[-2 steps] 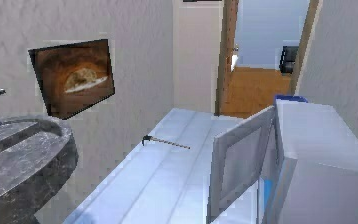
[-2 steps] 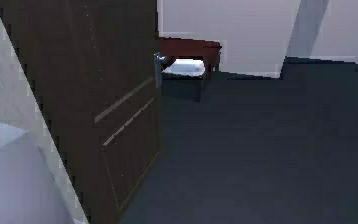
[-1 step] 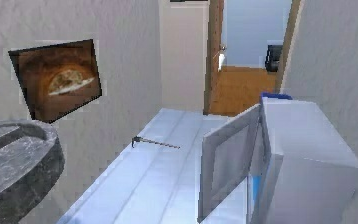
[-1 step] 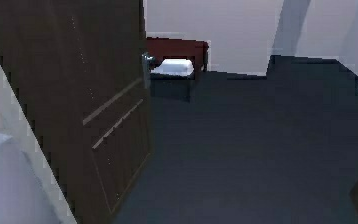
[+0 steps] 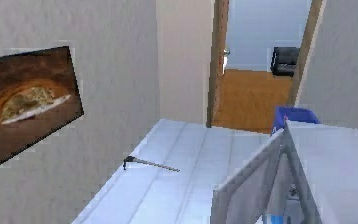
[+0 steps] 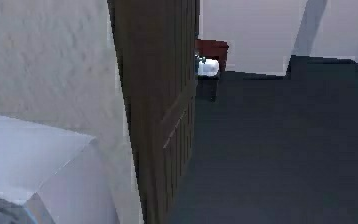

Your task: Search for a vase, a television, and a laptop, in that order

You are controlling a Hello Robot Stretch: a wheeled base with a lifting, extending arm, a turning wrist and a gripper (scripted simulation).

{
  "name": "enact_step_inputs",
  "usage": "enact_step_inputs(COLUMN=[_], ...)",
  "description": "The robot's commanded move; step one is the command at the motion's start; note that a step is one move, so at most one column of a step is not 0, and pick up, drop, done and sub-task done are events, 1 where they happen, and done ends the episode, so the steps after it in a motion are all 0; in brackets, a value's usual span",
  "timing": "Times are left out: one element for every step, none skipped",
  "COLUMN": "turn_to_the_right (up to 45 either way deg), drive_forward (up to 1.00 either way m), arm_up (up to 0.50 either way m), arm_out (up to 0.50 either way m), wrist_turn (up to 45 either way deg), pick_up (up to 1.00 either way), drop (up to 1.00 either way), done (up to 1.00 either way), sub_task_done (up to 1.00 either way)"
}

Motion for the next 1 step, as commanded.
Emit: enact_step_inputs(turn_to_the_right=[-9.0], drive_forward=[0.00], arm_up=[0.00], arm_out=[0.00], wrist_turn=[0.0], pick_up=[0.00], drop=[0.00], done=[0.00], sub_task_done=[0.00])
